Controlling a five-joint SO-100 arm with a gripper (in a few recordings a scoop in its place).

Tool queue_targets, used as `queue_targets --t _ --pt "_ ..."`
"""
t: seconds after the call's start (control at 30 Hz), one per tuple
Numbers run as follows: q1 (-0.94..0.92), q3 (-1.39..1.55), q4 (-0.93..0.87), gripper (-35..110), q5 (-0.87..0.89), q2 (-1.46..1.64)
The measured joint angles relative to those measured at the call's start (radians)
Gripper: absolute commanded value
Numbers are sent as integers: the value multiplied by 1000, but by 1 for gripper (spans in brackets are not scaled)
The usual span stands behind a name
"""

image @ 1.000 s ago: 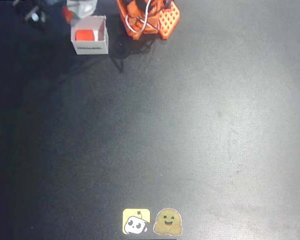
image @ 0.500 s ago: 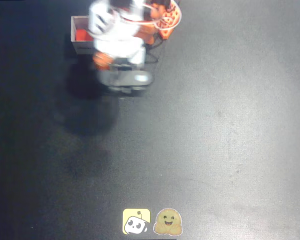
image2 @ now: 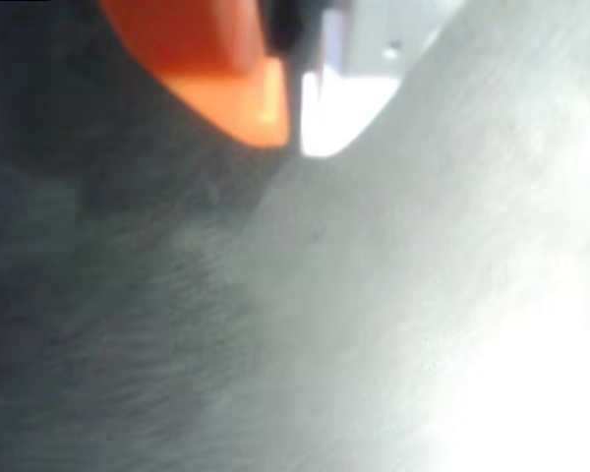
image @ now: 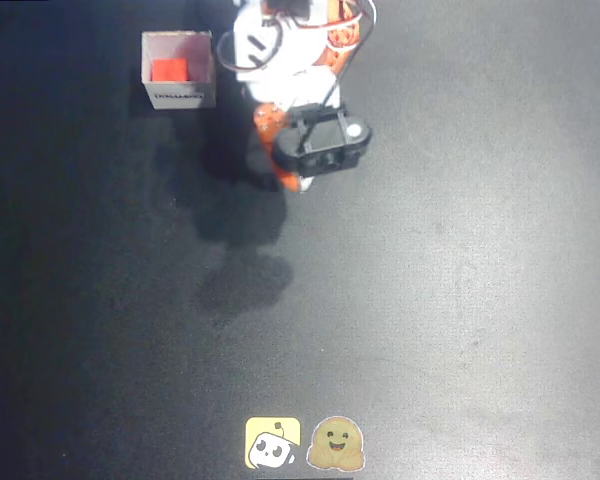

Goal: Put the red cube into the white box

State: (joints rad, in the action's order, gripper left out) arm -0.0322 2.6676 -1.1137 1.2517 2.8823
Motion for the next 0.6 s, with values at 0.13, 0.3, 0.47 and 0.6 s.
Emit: queue_targets --t 0.13,0.3,0.47,0.6 --pt "-2 141 -55 0 0 209" --pt "-2 207 -103 0 0 307" --pt "0 282 -143 0 48 305" --pt "-8 287 -192 0 61 307"
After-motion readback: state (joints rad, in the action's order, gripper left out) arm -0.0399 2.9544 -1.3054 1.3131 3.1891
